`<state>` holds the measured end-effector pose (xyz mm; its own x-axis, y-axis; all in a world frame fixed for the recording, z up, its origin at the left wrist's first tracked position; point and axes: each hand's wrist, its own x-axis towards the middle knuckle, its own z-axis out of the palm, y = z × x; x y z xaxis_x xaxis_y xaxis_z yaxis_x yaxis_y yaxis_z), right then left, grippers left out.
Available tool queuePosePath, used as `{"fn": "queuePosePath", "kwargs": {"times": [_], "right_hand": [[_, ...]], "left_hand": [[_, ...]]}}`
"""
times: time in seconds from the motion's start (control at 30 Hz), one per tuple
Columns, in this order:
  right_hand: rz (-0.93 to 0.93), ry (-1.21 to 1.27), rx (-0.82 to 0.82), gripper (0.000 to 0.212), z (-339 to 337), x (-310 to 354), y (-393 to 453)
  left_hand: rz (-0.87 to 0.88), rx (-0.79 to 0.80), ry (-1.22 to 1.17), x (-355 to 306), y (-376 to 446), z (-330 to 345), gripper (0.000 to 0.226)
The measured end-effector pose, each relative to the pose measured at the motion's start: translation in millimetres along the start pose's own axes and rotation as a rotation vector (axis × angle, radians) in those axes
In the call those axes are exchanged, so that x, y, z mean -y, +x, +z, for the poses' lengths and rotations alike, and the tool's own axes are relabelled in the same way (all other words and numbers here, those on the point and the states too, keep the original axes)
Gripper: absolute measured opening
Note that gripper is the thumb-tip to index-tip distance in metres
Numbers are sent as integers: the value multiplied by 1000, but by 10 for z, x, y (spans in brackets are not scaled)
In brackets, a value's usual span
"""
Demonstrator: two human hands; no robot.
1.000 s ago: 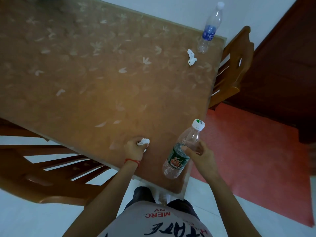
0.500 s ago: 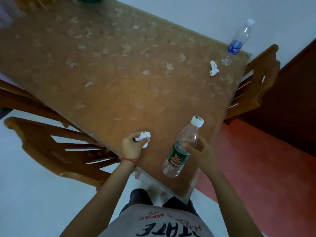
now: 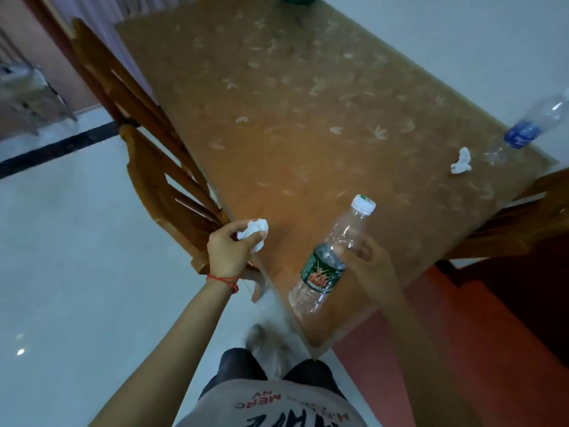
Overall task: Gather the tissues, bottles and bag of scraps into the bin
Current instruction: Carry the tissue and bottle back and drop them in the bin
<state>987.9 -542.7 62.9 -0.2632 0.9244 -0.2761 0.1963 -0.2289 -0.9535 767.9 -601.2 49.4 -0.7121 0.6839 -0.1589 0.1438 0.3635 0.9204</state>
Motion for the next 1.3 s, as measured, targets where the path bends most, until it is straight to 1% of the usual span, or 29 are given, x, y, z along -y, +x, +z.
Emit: {"fn": "queuePosePath", "kwargs": {"times": [0.13,0.33,0.4,0.6,0.73,0.83,0.87,0.93,0.97,1.0,1.07,1.1,1.2,1.3], "right_hand": [[-38,8,118,26,79,163,-9],[-52,10,298,28,399,319,-77],[-50,5,352,28,545,351,-114],[-73,-26,543,23,1089,427,-346],[-45,-76,681,32,1537,417,-583],[-44,-120,703,29,1884,385,-781],[-37,-134,710,32,1993,367,-849],[-20,-140,729,51,2213,324,-972],[-16,-143,735,54,2319,305,-1030],[-20,-144,737,49,2430,283,-1091],[-26,-146,733,32,2637,234,-1197],[-27,-148,729,28,2735,208,-1244],[-40,-170,698,27,2988,160,-1361],[-49,-184,699,34,3189,153,-1419]], "left_hand": [[25,-86,-46,-37,-215,-222,21],[-19,-213,-81,38,-453,-599,23],[-23,-249,-91,90,-530,-747,19],[-77,-403,-121,367,-762,-1307,20],[-100,-479,-170,570,-942,-1745,20],[-127,-517,-164,756,-1050,-2088,20],[-136,-523,-163,815,-1080,-2199,20],[-150,-542,-156,939,-1126,-2426,20],[-158,-550,-151,998,-1142,-2537,20],[-166,-552,-148,1053,-1154,-2649,20],[-172,-543,-145,1162,-1164,-2858,20],[-173,-538,-149,1208,-1165,-2952,19],[-180,-529,-171,1315,-1140,-3203,19],[-182,-518,-186,1391,-1056,-3384,19]]}}
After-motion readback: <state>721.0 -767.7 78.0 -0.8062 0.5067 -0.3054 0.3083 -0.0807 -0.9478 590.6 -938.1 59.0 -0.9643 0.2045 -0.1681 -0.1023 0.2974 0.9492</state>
